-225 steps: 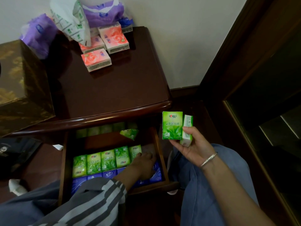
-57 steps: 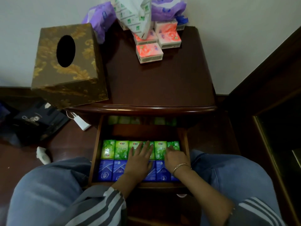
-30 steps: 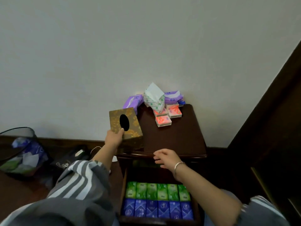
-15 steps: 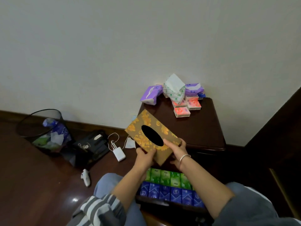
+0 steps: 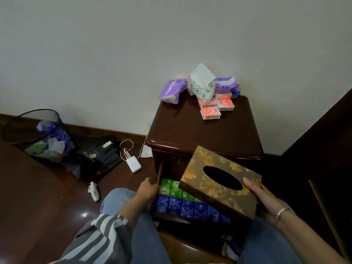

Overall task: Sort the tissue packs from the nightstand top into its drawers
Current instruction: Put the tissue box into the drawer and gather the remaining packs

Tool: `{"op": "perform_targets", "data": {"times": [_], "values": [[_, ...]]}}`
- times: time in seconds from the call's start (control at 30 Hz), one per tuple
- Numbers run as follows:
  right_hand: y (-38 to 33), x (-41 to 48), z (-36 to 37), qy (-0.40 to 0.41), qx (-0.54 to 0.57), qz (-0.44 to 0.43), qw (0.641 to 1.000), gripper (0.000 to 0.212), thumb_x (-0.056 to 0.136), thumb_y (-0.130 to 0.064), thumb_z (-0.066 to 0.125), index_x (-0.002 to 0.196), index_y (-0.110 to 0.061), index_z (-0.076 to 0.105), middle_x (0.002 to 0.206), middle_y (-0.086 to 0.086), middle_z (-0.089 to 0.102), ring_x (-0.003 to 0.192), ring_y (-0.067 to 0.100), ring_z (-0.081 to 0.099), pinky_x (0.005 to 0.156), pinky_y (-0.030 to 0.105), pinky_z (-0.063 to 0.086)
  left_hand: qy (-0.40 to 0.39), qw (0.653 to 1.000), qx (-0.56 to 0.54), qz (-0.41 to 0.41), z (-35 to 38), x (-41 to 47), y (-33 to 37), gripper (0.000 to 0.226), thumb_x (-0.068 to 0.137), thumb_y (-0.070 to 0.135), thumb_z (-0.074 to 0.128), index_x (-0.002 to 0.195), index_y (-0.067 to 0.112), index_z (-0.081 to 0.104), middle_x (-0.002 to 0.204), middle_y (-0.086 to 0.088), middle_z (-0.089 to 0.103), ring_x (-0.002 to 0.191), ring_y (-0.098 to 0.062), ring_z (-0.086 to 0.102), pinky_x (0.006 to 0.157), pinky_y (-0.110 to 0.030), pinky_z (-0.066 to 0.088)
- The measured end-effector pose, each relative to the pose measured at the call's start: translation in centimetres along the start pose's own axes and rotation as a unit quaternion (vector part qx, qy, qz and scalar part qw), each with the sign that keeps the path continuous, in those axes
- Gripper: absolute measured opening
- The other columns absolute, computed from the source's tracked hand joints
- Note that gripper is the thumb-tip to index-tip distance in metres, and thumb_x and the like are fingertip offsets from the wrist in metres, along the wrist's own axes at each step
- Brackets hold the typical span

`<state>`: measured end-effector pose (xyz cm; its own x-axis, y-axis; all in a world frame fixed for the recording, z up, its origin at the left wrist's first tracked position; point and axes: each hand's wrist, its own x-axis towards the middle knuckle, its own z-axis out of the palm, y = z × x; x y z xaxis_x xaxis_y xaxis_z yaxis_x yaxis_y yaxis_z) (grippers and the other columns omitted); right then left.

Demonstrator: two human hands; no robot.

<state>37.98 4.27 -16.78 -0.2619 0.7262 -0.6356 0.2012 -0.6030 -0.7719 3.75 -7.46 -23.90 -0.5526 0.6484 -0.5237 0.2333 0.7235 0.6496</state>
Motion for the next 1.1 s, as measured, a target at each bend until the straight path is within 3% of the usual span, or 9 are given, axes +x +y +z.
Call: {"op": "perform_targets", "data": {"times": [0.07, 0.23, 0.37, 0.5, 0.6, 0.73, 0.83, 0.93, 1.1], "values": [[1.8, 0.5, -1.2, -0.005, -0.022, 0.042, 0.999, 0.078, 0.056, -0.054, 0.077, 0.125, -0.028, 0.050, 0.117, 0.010, 0.065, 0.106, 0.031, 0.063, 0.095, 0.046, 0.049, -0.009, 0.999, 0.031, -0.026, 1.4, 1.6, -1.2, 0.044, 0.093, 0.023, 0.054, 0.130, -0.001, 0.051, 0.136, -0.024, 0.051, 0.125, -0.037, 0.050, 0.102, -0.037, 0.041], [4.4, 2.9, -0.6, 0.035, -0.049, 0.089, 0.994, 0.090, 0.050, -0.054, 0.081, 0.128, -0.026, 0.046, 0.113, 0.008, 0.065, 0.100, 0.029, 0.064, 0.073, 0.039, 0.056, -0.039, 0.998, 0.042, -0.022, 4.1, 3.6, -2.8, 0.037, 0.095, 0.016, 0.050, 0.128, -0.001, 0.050, 0.130, -0.025, 0.055, 0.119, -0.038, 0.053, 0.097, -0.038, 0.042], [3.5, 6.3, 1.6, 0.024, -0.052, 0.118, 0.991, 0.099, 0.049, -0.054, 0.081, 0.135, -0.022, 0.044, 0.115, 0.007, 0.063, 0.100, 0.028, 0.063, 0.081, 0.040, 0.054, -0.050, 0.997, 0.048, -0.026, 3.7, 3.9, -2.8, 0.041, 0.099, 0.030, 0.046, 0.130, 0.003, 0.052, 0.131, -0.021, 0.056, 0.120, -0.035, 0.053, 0.098, -0.036, 0.041], [1.9, 9.0, 4.3, -0.008, -0.110, 0.152, 0.982, 0.109, 0.041, -0.060, 0.078, 0.137, -0.022, 0.041, 0.121, 0.005, 0.057, 0.112, 0.026, 0.053, 0.094, 0.042, 0.045, -0.009, 0.998, -0.009, 0.056, 3.0, 2.9, -1.2, 0.042, 0.099, 0.038, 0.043, 0.125, 0.009, 0.060, 0.128, -0.011, 0.058, 0.121, -0.029, 0.053, 0.103, -0.037, 0.040], [1.4, 10.5, 6.1, -0.019, -0.123, 0.176, 0.976, 0.096, 0.059, -0.059, 0.073, 0.140, -0.019, 0.039, 0.145, 0.008, 0.039, 0.135, 0.027, 0.033, 0.109, 0.044, 0.026, -0.128, 0.984, -0.123, 0.024, 4.1, 1.2, 0.2, 0.057, 0.096, 0.052, 0.043, 0.144, 0.021, 0.041, 0.134, 0.007, 0.049, 0.129, -0.018, 0.046, 0.102, -0.027, 0.033], [1.4, 11.3, 7.7, -0.007, -0.052, 0.178, 0.983, 0.079, 0.074, -0.055, 0.067, 0.138, -0.016, 0.042, 0.144, 0.010, 0.042, 0.134, 0.028, 0.036, 0.113, 0.043, 0.027, -0.120, 0.974, -0.192, 0.003, 5.1, 0.7, -0.1, 0.076, 0.089, 0.036, 0.064, 0.150, 0.021, 0.022, 0.113, 0.017, 0.047, 0.095, 0.004, 0.053, 0.073, -0.010, 0.043], [2.8, 10.8, 8.2, -0.024, 0.024, 0.150, 0.988, 0.052, 0.080, -0.041, 0.066, 0.122, -0.013, 0.057, 0.114, 0.011, 0.065, 0.107, 0.026, 0.061, 0.092, 0.040, 0.048, -0.092, 0.973, -0.211, 0.003, 5.1, 1.1, -0.5, 0.071, 0.085, 0.030, 0.070, 0.144, 0.018, 0.031, 0.119, 0.007, 0.054, 0.101, -0.007, 0.058, 0.080, -0.018, 0.048], [5.6, 9.9, 7.8, -0.015, 0.181, 0.078, 0.980, 0.021, 0.087, -0.020, 0.060, 0.103, -0.010, 0.068, 0.111, 0.014, 0.068, 0.095, 0.022, 0.068, 0.078, 0.031, 0.053, -0.037, 0.977, -0.211, 0.012, 4.9, 1.6, 0.0, 0.061, 0.083, 0.036, 0.071, 0.133, 0.019, 0.041, 0.112, 0.008, 0.058, 0.092, -0.001, 0.058, 0.070, -0.014, 0.048], [6.5, 9.9, 8.0, -0.007, 0.200, 0.047, 0.979, 0.032, 0.091, -0.029, 0.055, 0.120, -0.015, 0.060, 0.118, 0.007, 0.066, 0.104, 0.017, 0.065, 0.077, 0.028, 0.053, -0.017, 0.982, -0.187, 0.027, 5.2, 2.3, 1.4, 0.063, 0.086, 0.034, 0.069, 0.139, 0.016, 0.039, 0.125, 0.002, 0.054, 0.112, -0.015, 0.054, 0.090, -0.028, 0.049]]}}
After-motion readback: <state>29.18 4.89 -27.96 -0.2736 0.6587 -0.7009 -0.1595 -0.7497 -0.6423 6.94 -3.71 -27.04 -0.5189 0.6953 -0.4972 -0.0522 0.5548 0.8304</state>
